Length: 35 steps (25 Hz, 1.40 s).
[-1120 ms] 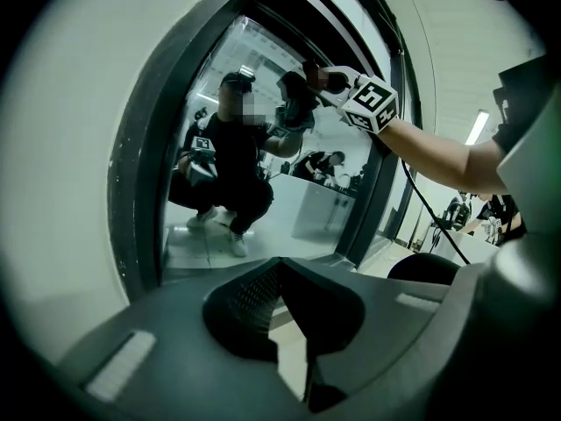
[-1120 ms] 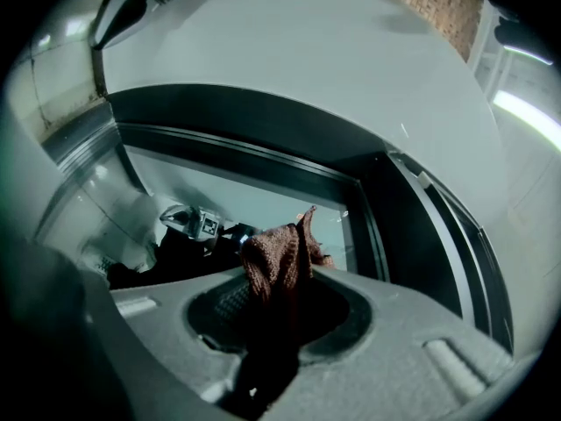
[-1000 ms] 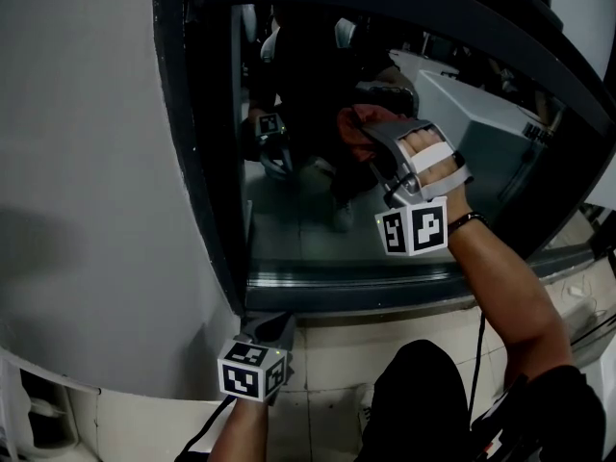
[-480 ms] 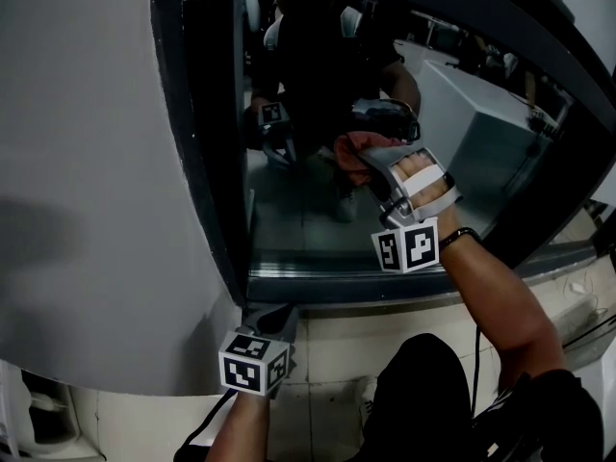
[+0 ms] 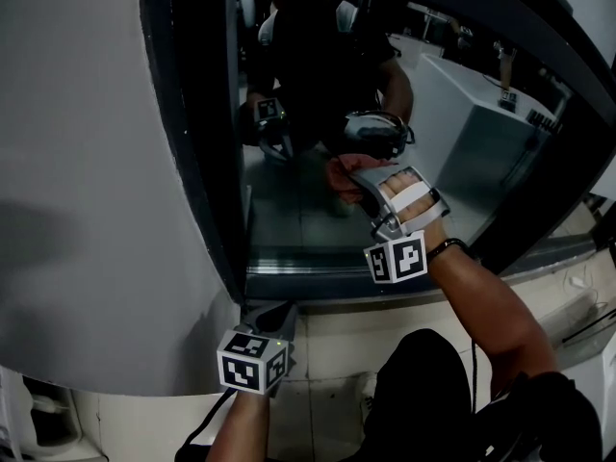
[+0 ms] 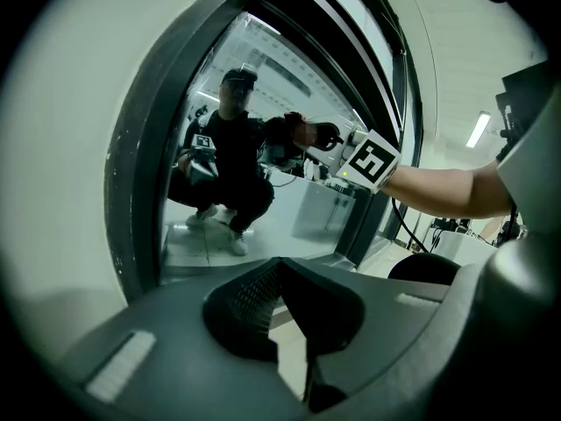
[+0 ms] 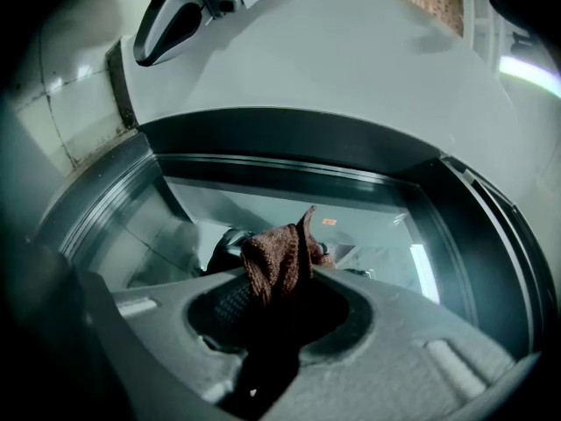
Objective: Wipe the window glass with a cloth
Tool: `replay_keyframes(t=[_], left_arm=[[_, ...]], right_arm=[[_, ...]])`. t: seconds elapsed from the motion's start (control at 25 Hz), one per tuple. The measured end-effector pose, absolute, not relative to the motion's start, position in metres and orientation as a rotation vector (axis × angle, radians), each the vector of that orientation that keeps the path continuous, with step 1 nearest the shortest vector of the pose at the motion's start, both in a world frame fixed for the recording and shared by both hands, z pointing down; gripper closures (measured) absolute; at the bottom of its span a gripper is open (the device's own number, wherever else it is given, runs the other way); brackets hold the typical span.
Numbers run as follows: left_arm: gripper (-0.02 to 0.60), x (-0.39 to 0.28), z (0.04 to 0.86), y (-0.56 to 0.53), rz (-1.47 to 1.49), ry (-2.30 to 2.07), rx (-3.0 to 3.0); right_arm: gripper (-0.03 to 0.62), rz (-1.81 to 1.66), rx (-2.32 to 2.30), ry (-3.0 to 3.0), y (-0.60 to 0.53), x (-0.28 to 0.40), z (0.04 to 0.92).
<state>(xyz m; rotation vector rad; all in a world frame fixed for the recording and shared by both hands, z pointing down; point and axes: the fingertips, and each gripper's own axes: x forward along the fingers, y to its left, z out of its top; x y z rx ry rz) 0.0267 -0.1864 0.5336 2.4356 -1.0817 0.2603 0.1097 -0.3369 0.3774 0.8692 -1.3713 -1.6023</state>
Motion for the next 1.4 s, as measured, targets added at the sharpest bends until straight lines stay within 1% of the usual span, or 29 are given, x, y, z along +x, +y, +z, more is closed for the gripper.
replay_keyframes(t=[0.44, 0.88, 1.4], left_arm=[[0.565, 0.026, 0.534, -0.186, 0.259, -1.081, 2.435], [0.565, 0.023, 0.533, -0.188, 0.252, -1.087, 2.434], [0.565, 0.027, 0.534, -0.191, 0.265, -1.088, 2.439]], right_arm=[[0.520, -1.526, 0.839, -1.418, -0.336, 0.112, 0.417], [0.520, -1.496, 0.785, -1.432, -0.336, 0.114, 0.437], [0.522, -1.371, 0.666, -1.489, -0.335, 0.112, 0.438]])
